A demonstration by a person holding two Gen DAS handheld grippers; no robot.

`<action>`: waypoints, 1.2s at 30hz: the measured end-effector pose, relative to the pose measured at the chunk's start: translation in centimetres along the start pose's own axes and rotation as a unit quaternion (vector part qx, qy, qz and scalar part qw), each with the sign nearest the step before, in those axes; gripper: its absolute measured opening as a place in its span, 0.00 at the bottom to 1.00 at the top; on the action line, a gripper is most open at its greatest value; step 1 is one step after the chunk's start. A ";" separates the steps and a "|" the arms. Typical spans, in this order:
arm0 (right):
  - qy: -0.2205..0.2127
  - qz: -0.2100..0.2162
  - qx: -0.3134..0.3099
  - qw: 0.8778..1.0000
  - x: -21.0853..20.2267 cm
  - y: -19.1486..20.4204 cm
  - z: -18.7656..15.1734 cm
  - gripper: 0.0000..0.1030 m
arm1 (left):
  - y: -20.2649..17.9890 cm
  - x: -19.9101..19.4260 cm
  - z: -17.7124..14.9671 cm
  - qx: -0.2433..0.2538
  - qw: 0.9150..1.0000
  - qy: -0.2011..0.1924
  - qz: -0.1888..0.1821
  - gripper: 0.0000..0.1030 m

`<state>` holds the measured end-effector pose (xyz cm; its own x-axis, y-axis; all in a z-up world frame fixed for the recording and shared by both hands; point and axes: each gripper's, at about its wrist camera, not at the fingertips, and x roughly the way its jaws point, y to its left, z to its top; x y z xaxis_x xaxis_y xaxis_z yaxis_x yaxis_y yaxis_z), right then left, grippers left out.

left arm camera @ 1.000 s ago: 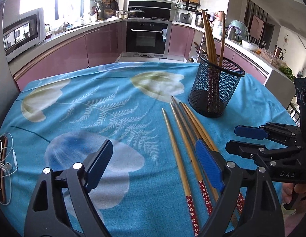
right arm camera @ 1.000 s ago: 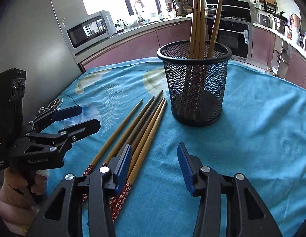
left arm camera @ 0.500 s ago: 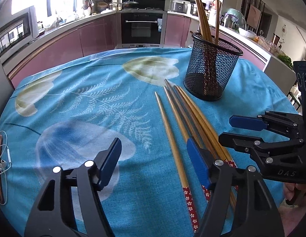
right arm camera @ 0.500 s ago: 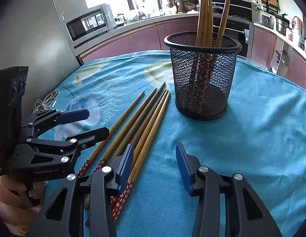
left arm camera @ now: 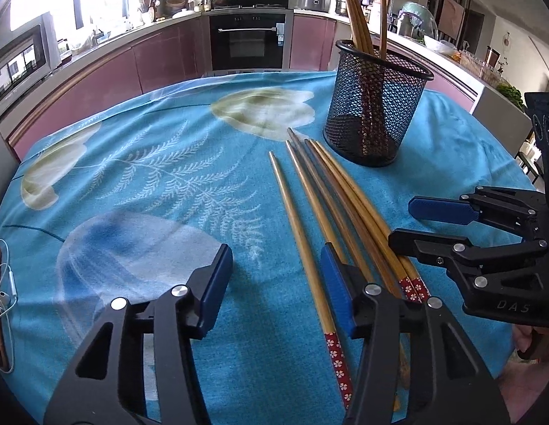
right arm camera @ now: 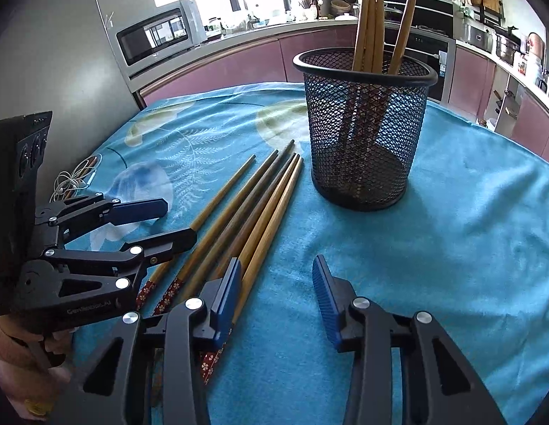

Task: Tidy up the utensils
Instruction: 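Close the left tool on a chopstick while the right tool grasps another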

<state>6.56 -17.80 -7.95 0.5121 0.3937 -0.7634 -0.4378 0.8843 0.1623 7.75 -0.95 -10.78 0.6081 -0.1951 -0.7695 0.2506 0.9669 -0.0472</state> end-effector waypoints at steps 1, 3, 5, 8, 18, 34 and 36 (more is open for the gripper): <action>0.001 0.000 0.000 1.000 0.0 0.0 0.0 0.39 | 0.0 0.0 0.0 0.001 1.000 0.001 -0.001 0.48; 0.002 -0.002 0.000 1.000 0.0 -0.1 0.0 0.38 | 0.0 0.1 0.0 0.002 1.000 0.003 0.000 0.47; 0.003 -0.003 0.001 1.000 0.0 -0.2 0.1 0.38 | -0.1 0.1 -0.1 0.004 1.000 0.003 0.001 0.47; 0.005 -0.005 -0.001 1.000 -0.1 -0.3 0.0 0.36 | -0.1 0.1 -0.2 0.004 1.000 0.004 0.002 0.46; 0.015 -0.017 -0.013 1.000 0.4 0.2 0.5 0.31 | -0.3 0.3 0.2 0.010 1.000 0.007 0.004 0.43; 0.015 -0.013 0.010 1.000 1.6 -0.7 1.8 0.08 | -0.8 2.0 2.4 0.005 1.000 0.015 -0.002 0.17; 0.016 -0.007 0.018 1.000 1.5 -1.0 1.9 0.07 | -0.7 2.0 2.4 -0.001 1.000 0.015 -0.007 0.10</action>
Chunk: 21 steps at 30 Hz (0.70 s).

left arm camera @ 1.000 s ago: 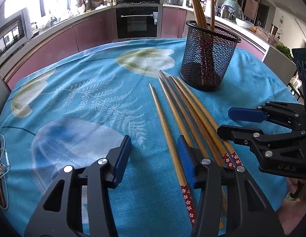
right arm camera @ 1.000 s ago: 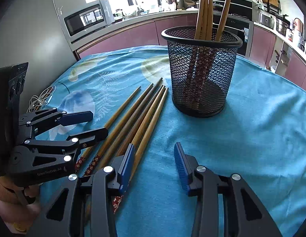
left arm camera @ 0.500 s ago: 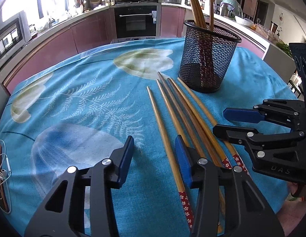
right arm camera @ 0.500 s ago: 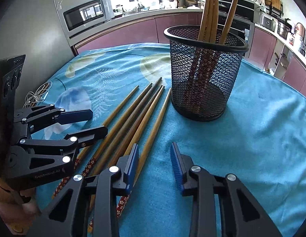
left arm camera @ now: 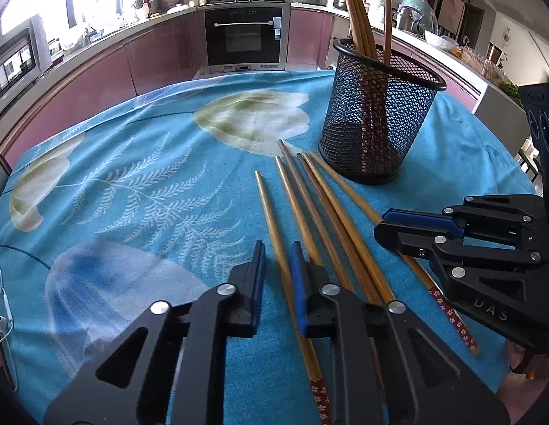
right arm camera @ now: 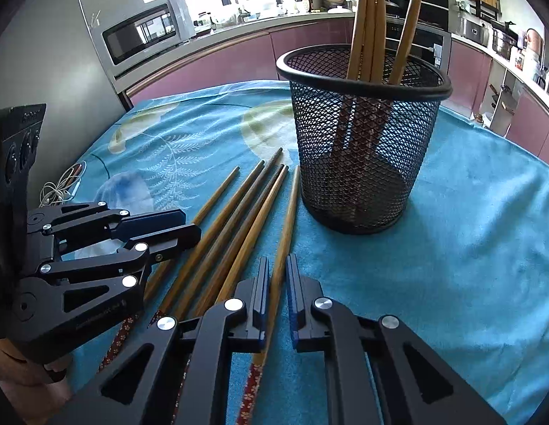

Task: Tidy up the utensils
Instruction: 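Close the left tool on a chopstick while the right tool grasps another, then lift the left tool's chopstick upright above the mesh cup while the right tool lifts its own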

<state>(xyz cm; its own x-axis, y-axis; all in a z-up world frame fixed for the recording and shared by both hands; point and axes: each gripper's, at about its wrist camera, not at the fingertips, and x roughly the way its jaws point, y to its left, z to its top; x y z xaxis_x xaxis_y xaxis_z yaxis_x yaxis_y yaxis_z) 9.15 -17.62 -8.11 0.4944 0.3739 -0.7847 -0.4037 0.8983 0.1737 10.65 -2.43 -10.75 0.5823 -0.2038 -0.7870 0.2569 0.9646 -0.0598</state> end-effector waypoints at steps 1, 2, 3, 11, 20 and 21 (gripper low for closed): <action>0.000 0.003 0.004 1.000 0.0 -0.1 0.0 0.07 | 0.0 0.0 0.1 -0.004 1.000 0.000 -0.001 0.09; 0.000 0.005 0.006 1.000 -0.1 -0.2 0.0 0.06 | 0.0 0.0 0.1 -0.007 1.000 -0.001 -0.001 0.09; 0.000 0.006 0.007 1.000 -0.2 -0.3 -0.1 0.06 | 0.0 0.0 0.1 -0.009 1.000 -0.002 -0.002 0.09; -0.010 0.026 -0.002 1.000 -1.4 0.1 -0.5 0.06 | -0.3 -1.6 -0.4 -0.001 0.999 -0.012 -0.033 0.07; 0.008 0.023 -0.016 1.000 -0.8 0.7 -0.6 0.06 | -0.5 -1.4 -1.1 0.017 0.999 0.002 -0.035 0.07; 0.010 0.021 -0.018 1.000 -0.7 0.8 -0.6 0.06 | -0.5 -1.3 -1.1 0.018 0.999 0.002 -0.035 0.08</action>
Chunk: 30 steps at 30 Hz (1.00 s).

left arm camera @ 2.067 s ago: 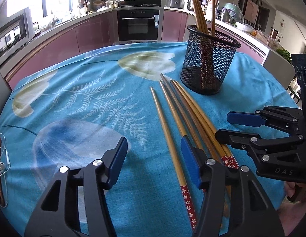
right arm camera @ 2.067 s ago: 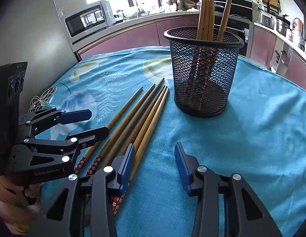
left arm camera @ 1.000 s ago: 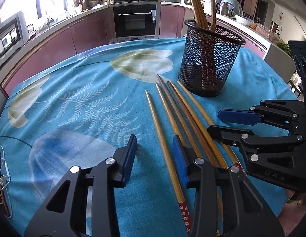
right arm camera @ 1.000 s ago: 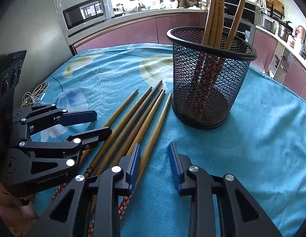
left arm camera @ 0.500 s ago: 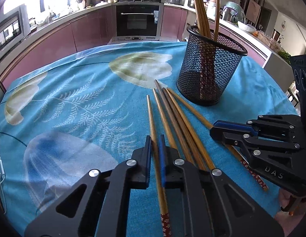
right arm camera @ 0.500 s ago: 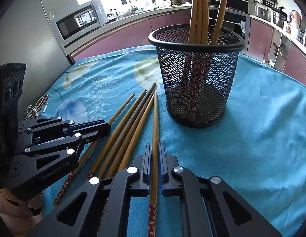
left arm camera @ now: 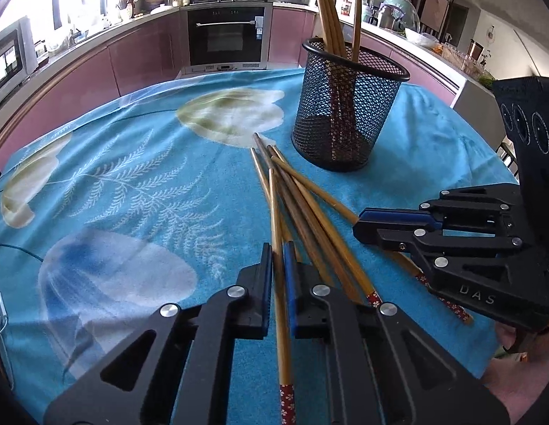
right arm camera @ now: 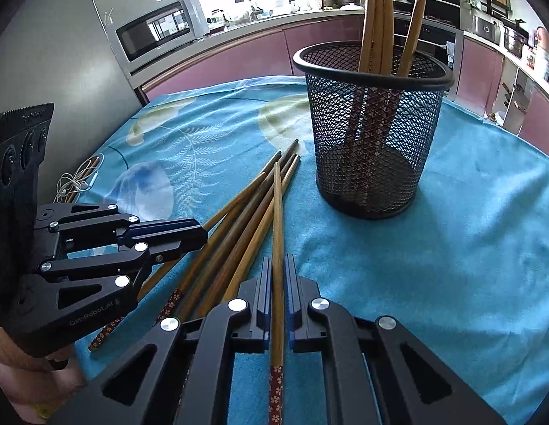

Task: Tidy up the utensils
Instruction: 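Lift the left tool's chopstick upright above the mesh cup while the right tool lifts its own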

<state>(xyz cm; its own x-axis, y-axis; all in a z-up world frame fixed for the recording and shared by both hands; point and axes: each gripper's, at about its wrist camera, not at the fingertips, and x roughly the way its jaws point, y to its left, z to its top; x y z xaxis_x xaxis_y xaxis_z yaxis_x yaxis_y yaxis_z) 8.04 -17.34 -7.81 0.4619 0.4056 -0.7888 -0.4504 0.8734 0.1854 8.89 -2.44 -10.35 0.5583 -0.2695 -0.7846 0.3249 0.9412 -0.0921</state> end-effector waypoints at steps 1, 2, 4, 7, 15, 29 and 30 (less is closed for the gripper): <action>0.001 -0.001 -0.002 1.000 0.0 0.0 0.0 0.06 | 0.0 0.1 0.0 0.002 1.000 0.001 0.000 0.08; 0.001 -0.002 -0.004 1.000 0.1 0.1 0.0 0.06 | 0.1 0.2 0.0 0.003 1.000 0.003 0.000 0.08; 0.002 -0.005 -0.008 1.000 0.2 0.2 0.1 0.06 | 0.3 0.7 0.0 0.003 1.000 0.010 -0.004 0.09; 0.001 -0.003 -0.007 1.000 0.2 0.1 0.2 0.06 | 0.3 1.0 0.2 0.003 1.000 0.009 -0.006 0.09; -0.018 0.011 -0.006 1.000 -1.3 -0.1 0.0 0.06 | 0.1 0.2 0.5 -0.006 1.000 0.000 -0.015 0.07; -0.091 0.033 0.006 0.995 -6.8 -1.2 0.5 0.06 | -0.4 -6.3 2.5 -0.005 0.995 -0.070 -0.068 0.07; -0.095 0.034 0.009 0.995 -7.1 -1.3 0.6 0.06 | -0.4 -6.8 2.6 -0.006 0.995 -0.075 -0.072 0.07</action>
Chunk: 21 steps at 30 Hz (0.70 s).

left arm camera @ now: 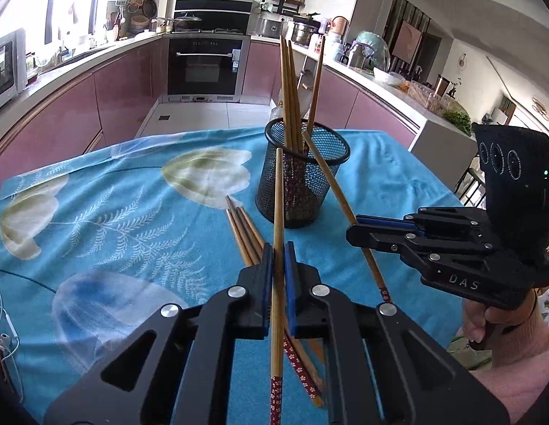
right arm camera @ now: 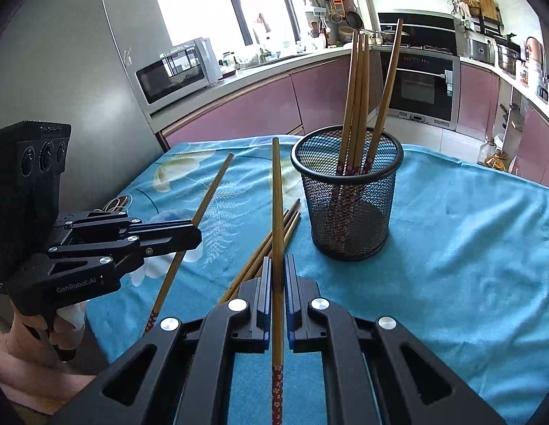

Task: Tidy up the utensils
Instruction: 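Lift the left tool's chopstick upright above the mesh cup while the right tool lifts its own, then lower the left tool's chopstick into the black mesh cup while the right tool inserts its own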

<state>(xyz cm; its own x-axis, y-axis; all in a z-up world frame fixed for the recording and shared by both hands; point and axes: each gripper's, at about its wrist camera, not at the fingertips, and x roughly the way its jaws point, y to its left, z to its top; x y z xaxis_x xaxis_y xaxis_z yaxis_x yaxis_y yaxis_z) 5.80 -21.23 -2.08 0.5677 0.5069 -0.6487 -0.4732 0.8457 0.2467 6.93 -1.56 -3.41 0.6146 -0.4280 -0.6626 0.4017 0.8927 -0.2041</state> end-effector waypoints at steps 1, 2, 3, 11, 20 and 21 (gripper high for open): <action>-0.004 0.001 0.002 1.000 -0.3 -0.2 0.1 0.06 | -0.1 -0.4 0.2 0.000 1.000 -0.005 -0.003 0.07; -0.007 0.001 0.004 1.000 -0.5 -0.2 0.2 0.06 | -0.2 -0.8 0.3 0.001 1.000 -0.010 -0.004 0.07; -0.011 0.001 0.005 1.000 -0.8 -0.3 0.3 0.06 | -0.3 -1.2 0.5 0.002 1.000 -0.015 -0.005 0.07; -0.041 0.003 0.010 0.999 -2.6 -0.7 1.4 0.06 | -0.7 -3.9 1.8 0.000 0.999 -0.042 -0.029 0.07; -0.073 0.000 0.003 0.997 -3.8 -0.8 3.1 0.06 | -1.0 -5.3 4.2 0.001 0.997 -0.071 -0.041 0.07; -0.077 -0.001 0.002 0.997 -4.0 -0.8 3.4 0.06 | -1.1 -5.3 4.5 0.001 0.996 -0.075 -0.042 0.07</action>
<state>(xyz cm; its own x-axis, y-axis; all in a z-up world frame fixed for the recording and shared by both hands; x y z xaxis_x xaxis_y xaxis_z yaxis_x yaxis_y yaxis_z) 6.19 -23.36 2.73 0.6655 0.5245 -0.5311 -0.4691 0.8473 0.2490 6.26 -0.85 3.57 0.6735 -0.5177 -0.5276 0.4570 0.8526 -0.2534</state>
